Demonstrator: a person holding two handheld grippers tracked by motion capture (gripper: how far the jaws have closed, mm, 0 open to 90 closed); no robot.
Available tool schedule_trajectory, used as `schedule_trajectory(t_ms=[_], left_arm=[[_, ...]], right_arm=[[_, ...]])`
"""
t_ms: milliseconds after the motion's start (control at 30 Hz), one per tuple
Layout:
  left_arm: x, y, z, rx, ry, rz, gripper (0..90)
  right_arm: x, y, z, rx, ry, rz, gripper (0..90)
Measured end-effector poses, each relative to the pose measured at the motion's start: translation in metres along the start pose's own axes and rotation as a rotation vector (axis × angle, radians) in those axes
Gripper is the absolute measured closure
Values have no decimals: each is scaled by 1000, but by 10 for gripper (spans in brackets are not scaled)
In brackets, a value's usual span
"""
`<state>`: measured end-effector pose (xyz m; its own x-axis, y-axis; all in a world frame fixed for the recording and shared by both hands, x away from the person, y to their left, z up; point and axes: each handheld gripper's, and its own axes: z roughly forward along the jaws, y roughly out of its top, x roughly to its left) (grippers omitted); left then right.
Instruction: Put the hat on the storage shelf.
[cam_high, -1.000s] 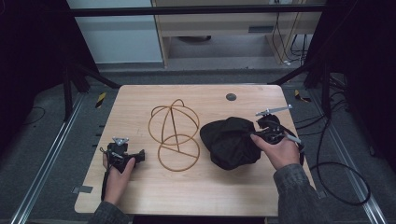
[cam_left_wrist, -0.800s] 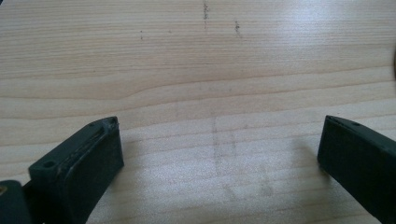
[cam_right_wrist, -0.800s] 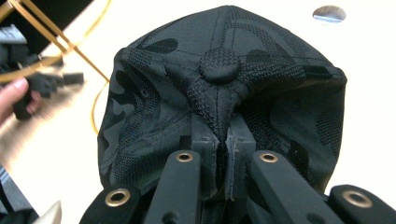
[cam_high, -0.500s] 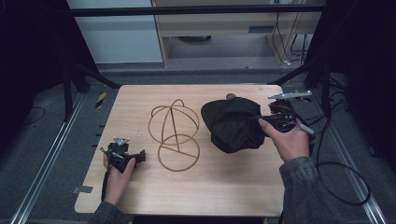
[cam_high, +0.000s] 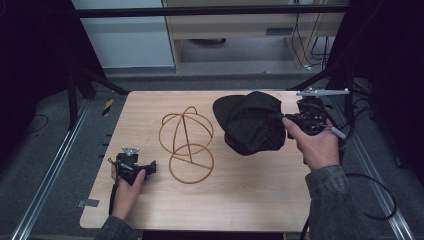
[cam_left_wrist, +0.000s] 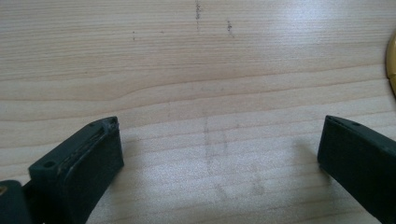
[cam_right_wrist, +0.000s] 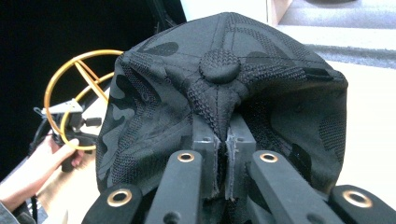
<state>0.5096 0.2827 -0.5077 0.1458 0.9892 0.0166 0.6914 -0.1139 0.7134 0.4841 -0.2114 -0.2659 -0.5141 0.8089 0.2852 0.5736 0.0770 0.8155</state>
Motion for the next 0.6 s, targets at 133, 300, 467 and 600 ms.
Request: schedule_trajectory(t_ms=[133,300,467,600], left_arm=[[0,0,0,0,0,0,0],[0,0,0,0,0,1,0],[0,0,0,1,-1,2,0],[0,0,0,1,-2,3,0]], right_arm=[[5,4,-1,-15,14,-2,855],[11,11,-4,-32,28,1,856],[16,16,-3,-44,52,9,855],[21,20,-1,-54,70,9,855]])
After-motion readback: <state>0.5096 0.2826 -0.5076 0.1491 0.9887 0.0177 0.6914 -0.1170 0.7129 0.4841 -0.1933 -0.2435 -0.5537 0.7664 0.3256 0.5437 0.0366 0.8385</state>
